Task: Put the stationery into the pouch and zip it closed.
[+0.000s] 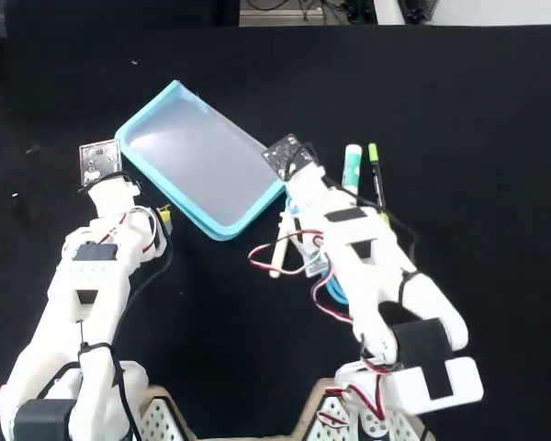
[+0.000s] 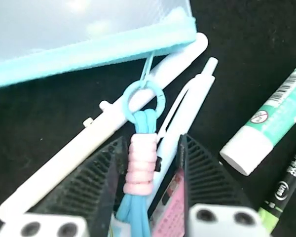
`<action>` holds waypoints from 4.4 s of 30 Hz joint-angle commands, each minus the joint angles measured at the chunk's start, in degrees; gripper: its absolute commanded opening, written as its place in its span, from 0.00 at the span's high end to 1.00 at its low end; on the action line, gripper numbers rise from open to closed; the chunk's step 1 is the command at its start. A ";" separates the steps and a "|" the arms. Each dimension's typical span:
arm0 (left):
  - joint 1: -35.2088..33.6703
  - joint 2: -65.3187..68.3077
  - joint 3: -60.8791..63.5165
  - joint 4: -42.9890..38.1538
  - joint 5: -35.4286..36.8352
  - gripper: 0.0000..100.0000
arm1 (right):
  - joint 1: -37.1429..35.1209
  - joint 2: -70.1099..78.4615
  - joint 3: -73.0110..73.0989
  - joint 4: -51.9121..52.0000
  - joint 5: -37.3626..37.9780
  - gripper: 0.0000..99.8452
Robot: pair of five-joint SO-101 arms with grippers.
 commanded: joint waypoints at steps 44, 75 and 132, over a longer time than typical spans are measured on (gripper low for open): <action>0.31 -0.26 -0.48 -0.97 0.26 0.80 | 7.91 -33.01 12.35 25.05 7.74 0.84; 0.22 -0.35 -0.31 -0.97 0.26 0.80 | 3.96 -22.99 16.22 5.71 16.44 0.84; 0.22 -0.88 -0.57 -0.70 0.26 0.80 | 6.15 -31.16 15.78 24.97 13.54 0.83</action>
